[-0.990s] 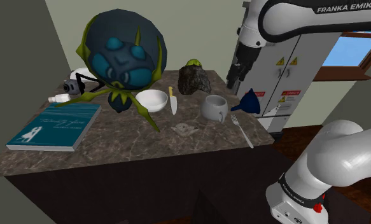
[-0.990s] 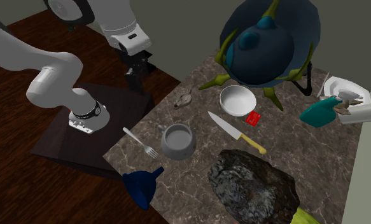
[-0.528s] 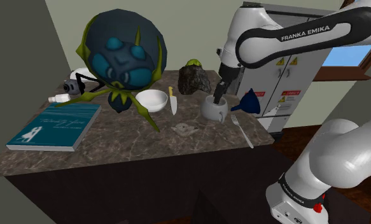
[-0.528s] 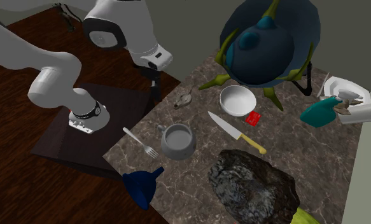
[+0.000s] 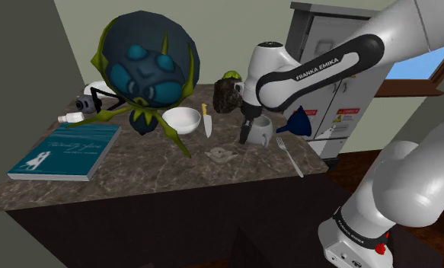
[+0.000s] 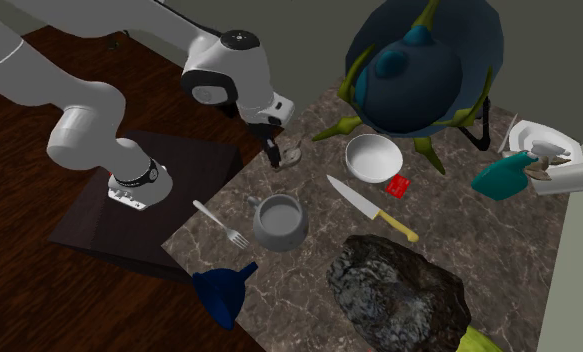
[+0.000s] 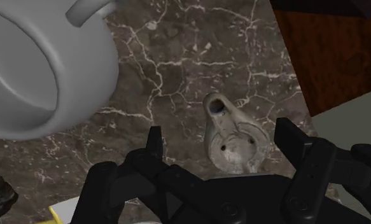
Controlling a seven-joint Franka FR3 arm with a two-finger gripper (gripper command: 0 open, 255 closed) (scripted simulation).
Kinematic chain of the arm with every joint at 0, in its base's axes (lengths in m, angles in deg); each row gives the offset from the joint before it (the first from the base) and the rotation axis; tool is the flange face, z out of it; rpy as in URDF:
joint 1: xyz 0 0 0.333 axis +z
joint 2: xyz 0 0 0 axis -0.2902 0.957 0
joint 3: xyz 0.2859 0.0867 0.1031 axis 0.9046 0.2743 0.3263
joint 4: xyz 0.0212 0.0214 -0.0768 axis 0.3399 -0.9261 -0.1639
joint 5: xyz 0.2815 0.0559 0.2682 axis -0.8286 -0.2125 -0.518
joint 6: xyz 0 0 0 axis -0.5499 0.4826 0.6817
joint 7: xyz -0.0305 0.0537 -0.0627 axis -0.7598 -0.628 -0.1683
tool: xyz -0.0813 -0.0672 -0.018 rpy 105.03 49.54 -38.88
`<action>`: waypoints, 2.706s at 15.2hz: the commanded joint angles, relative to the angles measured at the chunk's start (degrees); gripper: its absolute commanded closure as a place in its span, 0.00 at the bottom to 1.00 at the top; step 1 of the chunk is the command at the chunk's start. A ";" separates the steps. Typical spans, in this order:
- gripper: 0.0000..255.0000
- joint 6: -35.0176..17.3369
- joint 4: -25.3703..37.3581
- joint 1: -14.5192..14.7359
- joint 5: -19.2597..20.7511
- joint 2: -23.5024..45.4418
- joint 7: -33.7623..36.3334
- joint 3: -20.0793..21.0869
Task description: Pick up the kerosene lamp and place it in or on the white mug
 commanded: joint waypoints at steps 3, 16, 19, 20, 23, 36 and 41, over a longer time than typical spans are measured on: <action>0.00 -7.32 0.79 2.17 -0.64 8.32 -5.08 0.56; 0.00 -17.69 1.42 3.18 -0.65 19.55 -8.00 1.15; 0.00 -17.69 1.43 3.18 -0.65 19.55 -8.00 1.15; 0.00 -17.69 1.43 3.18 -0.65 19.55 -8.00 1.15; 1.00 -17.68 1.42 3.18 -0.66 19.54 -8.00 1.15; 1.00 -13.48 1.87 3.14 -0.93 15.79 -8.24 1.25; 1.00 -9.23 2.66 3.17 -1.16 12.33 -8.44 1.26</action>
